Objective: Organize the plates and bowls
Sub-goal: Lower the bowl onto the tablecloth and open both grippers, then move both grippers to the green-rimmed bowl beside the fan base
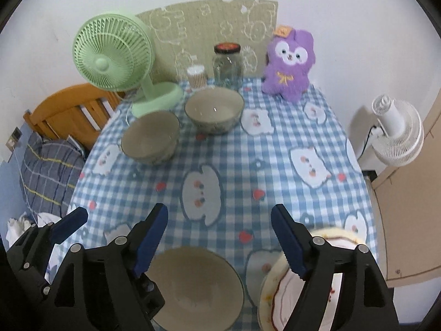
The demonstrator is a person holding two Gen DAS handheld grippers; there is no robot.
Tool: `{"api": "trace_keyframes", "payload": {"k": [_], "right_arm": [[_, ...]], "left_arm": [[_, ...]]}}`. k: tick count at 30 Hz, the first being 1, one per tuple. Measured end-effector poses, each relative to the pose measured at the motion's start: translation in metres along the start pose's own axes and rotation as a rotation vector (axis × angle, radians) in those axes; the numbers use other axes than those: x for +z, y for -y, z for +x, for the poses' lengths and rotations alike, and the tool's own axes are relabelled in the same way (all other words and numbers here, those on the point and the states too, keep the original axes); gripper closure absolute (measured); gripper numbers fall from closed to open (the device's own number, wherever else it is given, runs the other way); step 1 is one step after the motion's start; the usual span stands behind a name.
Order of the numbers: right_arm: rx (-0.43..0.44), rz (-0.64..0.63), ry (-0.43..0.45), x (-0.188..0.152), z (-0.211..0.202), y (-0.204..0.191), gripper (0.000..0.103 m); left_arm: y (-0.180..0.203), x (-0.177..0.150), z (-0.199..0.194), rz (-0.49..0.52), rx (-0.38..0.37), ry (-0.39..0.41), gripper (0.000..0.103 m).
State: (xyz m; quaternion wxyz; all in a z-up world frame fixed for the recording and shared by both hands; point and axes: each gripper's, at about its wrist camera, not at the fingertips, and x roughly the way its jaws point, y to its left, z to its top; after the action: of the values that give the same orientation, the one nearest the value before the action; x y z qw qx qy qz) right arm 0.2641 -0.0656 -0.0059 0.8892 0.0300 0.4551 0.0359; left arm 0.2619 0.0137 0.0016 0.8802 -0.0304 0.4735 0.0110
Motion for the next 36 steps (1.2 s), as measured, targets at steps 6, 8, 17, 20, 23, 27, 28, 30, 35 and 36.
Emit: {"api": "trace_keyframes", "payload": {"k": [6,8,17,20,23,27,28,30,35,36], "right_arm": [[0.018,-0.01,0.026,0.019,0.006,-0.012,0.016],[0.019,-0.01,0.028,0.025,0.01,-0.016,0.016],[0.004,0.002,0.026,0.049,0.039,-0.036,0.013],[-0.008,0.005,0.028,0.057,0.045,-0.045,0.013],[-0.018,0.016,0.028,0.065,0.051,-0.052,0.013],[-0.017,0.023,0.034,0.075,0.06,-0.062,0.013],[-0.017,0.021,0.034,0.077,0.063,-0.064,0.013],[-0.019,0.025,0.03,0.082,0.07,-0.069,0.013],[-0.026,0.03,0.04,0.095,0.085,-0.077,0.013],[-0.027,0.026,0.044,0.099,0.089,-0.079,0.013]], "left_arm": [[-0.009,0.018,0.005,-0.007,0.012,0.028,0.018],[-0.012,0.024,0.009,-0.008,0.014,0.03,0.017],[-0.035,0.052,0.033,0.01,0.016,0.032,0.017],[-0.042,0.061,0.039,0.016,0.003,0.034,0.017],[-0.051,0.07,0.045,0.027,-0.004,0.032,0.017],[-0.062,0.082,0.053,0.043,-0.007,0.037,0.017],[-0.064,0.084,0.056,0.048,-0.007,0.04,0.017],[-0.068,0.089,0.062,0.057,-0.006,0.036,0.017],[-0.076,0.102,0.076,0.079,-0.009,0.045,0.017],[-0.077,0.106,0.08,0.087,-0.008,0.048,0.017]]}}
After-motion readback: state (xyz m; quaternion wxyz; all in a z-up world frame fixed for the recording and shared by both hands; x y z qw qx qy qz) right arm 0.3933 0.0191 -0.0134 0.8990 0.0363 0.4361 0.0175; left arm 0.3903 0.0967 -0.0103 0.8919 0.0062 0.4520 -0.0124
